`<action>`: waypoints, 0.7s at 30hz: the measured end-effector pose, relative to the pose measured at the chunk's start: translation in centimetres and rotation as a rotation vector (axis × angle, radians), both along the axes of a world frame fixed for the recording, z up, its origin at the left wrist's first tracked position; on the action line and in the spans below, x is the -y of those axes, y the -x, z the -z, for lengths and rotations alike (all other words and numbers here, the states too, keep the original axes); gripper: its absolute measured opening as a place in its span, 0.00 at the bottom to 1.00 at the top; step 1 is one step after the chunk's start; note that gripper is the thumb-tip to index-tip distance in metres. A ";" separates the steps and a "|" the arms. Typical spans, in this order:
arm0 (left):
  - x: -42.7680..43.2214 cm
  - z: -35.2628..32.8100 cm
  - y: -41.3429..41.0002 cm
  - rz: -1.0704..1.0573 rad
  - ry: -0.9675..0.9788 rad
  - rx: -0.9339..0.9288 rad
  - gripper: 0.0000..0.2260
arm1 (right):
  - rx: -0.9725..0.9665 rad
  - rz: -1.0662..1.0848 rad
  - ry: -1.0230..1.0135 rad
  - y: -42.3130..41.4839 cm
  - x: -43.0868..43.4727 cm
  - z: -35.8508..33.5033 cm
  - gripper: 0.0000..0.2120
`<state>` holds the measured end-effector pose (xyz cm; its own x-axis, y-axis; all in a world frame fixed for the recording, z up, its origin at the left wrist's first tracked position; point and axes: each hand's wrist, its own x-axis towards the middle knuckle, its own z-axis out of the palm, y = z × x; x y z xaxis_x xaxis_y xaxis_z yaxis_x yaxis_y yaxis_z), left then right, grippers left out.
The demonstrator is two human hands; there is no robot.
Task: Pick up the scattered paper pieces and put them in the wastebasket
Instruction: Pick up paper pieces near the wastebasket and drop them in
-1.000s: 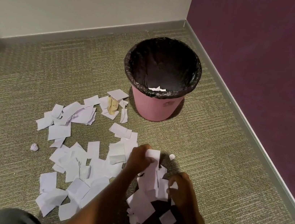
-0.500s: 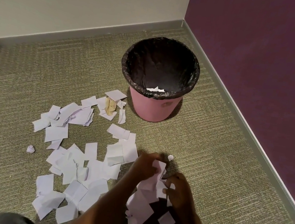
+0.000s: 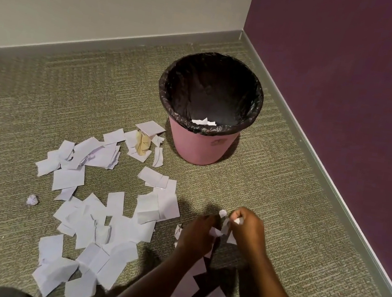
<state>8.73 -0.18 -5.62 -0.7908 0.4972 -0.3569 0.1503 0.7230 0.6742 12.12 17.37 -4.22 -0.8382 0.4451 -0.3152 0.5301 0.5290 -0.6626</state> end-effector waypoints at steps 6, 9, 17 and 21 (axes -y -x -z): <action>-0.1 -0.5 0.4 -0.054 -0.036 -0.014 0.23 | 0.033 -0.509 -0.083 1.7 0.7 1.0 0.22; -0.4 -0.3 0.6 -0.065 -0.053 -0.045 0.21 | 0.021 -0.521 -0.104 1.4 1.1 0.6 0.19; -1.2 -0.6 2.0 -0.151 -0.191 -0.011 0.08 | 0.105 0.081 0.535 1.0 0.1 -1.1 0.11; -1.8 -2.8 4.0 -0.204 -0.362 0.073 0.09 | -0.014 0.291 0.941 1.7 -1.2 -4.9 0.13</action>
<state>4.73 1.67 -2.85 -0.8652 0.4366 -0.2464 -0.0285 0.4478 0.8937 10.44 18.52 0.64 -0.7418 0.2075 -0.6377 0.5451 -0.3673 -0.7536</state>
